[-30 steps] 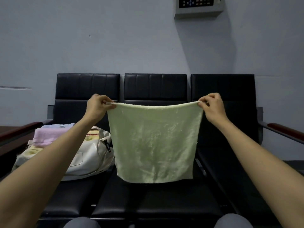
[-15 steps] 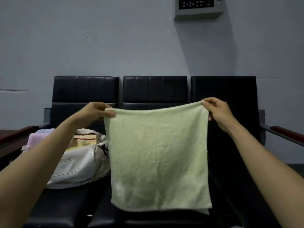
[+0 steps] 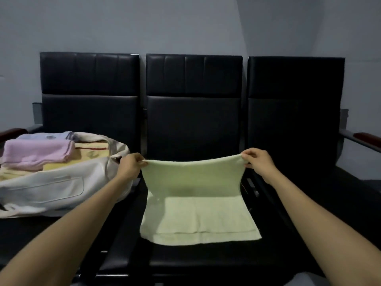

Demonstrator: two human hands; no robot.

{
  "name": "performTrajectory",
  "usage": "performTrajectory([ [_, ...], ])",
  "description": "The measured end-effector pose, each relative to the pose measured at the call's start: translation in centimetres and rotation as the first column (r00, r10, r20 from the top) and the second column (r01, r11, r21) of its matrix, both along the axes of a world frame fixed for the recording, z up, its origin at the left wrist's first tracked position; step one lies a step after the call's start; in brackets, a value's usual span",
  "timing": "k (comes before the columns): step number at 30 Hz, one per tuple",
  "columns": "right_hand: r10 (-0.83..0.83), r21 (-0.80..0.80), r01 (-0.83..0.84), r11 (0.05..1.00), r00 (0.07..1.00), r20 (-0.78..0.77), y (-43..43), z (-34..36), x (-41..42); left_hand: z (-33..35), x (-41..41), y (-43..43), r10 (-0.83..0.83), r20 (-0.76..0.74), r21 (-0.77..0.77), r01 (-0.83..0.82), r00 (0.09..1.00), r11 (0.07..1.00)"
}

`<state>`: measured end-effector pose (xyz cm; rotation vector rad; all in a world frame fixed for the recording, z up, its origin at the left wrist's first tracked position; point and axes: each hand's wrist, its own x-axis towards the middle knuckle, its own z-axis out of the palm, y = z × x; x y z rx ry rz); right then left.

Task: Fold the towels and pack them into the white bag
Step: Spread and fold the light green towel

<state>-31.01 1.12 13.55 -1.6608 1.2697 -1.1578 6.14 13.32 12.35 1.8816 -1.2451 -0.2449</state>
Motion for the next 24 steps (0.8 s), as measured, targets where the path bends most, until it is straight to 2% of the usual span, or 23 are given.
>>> performTrajectory([
  [5, 0.175, 0.159, -0.173, 0.972, 0.985, 0.003, 3.2, -4.9, -2.1, -4.6, 0.3, 3.4, -0.229, -0.005, 0.145, 0.227, 0.973, 0.963],
  [9, 0.222, 0.243, -0.203, 0.948, 0.974, -0.053, 5.1, -7.8, -4.2, -6.4, 0.2, 6.7, -0.381, -0.122, 0.158, 0.397, 0.917, 0.904],
  [12, 0.196, 0.248, -0.169, 0.954, 0.977, -0.089, 5.8, -9.3, -5.1, -7.5, -0.1, 8.0, -0.364, -0.137, 0.144, 0.382, 0.921, 0.913],
  [15, 0.079, 0.121, -0.05, 0.991, 0.965, -0.248, 5.9, -9.0, -5.0, -8.3, -0.3, 7.8, -0.27, 0.013, 0.126, 0.266, 0.963, 0.956],
  [17, 0.011, 0.056, 0.005, 0.998, 0.956, -0.292, 5.8, -8.3, -4.4, -8.4, -0.6, 7.5, -0.23, 0.056, 0.123, 0.221, 0.972, 0.967],
  [19, 0.028, 0.07, -0.01, 0.998, 0.965, -0.261, 5.8, -8.1, -3.9, -8.4, -1.1, 7.3, -0.198, -0.021, 0.134, 0.199, 0.98, 0.971],
  [21, 0.066, 0.127, -0.036, 0.991, 0.969, -0.237, 6.1, -8.4, -3.6, -8.5, -1.4, 7.1, -0.192, -0.172, 0.147, 0.218, 0.966, 0.965],
  [24, 0.158, 0.25, -0.081, 0.965, 0.938, -0.308, 6.3, -8.7, -4.3, -8.7, -1.6, 7.4, -0.238, -0.32, 0.233, 0.32, 0.917, 0.918],
])
